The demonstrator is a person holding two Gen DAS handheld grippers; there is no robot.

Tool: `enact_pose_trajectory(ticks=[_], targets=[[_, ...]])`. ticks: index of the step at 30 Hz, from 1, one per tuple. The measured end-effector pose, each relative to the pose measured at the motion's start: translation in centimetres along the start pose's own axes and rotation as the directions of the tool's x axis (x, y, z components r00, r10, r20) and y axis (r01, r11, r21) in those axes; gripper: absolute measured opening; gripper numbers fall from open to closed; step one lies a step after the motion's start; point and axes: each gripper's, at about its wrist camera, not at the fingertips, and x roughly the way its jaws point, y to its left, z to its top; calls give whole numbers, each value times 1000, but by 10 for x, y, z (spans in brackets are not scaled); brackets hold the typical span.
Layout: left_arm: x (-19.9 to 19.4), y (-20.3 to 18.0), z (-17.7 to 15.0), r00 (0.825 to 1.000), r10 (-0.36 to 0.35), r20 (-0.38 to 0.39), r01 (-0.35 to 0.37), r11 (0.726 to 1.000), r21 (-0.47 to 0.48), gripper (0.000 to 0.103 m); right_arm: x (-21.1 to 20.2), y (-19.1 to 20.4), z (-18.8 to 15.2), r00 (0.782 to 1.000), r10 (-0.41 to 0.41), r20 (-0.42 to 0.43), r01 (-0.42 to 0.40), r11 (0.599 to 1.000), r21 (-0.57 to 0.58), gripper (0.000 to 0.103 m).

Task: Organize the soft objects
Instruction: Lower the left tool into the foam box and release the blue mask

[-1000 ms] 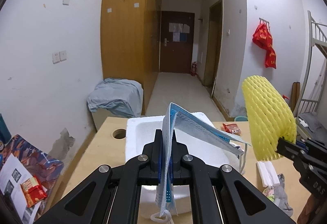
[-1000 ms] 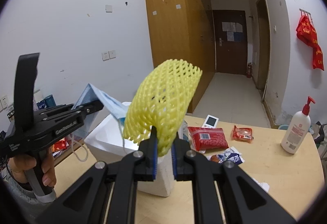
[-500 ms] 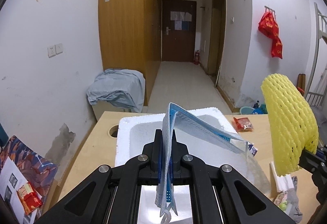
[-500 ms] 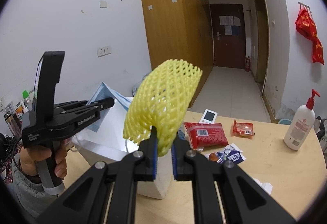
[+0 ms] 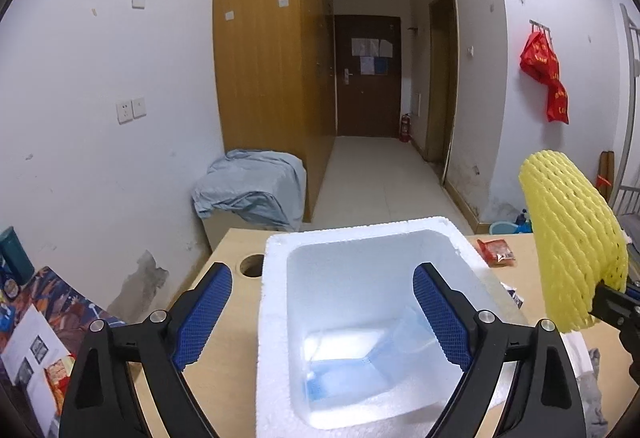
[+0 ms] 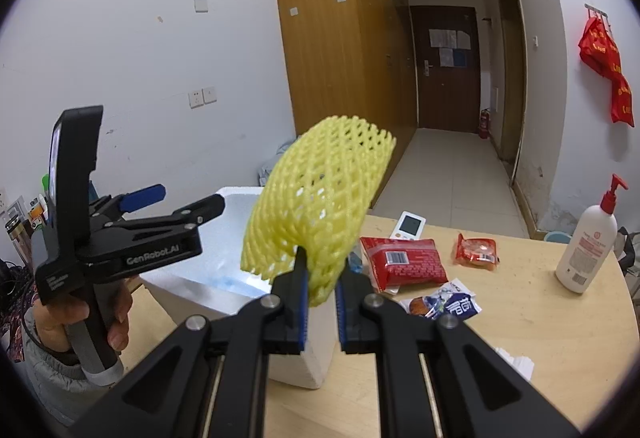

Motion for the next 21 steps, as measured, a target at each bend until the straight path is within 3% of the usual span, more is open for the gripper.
enact_pose_trajectory(ticks=[10,21], targets=[[-20,14,-5,999,33,41,-33,999,-5,93,9,12,0,1000,22,-14,-22,1000,-20,14],[-40,55,-13,989,118,85,-113,992,-56,101,37,34,4,996,67,-53,-68,997,-33,14]])
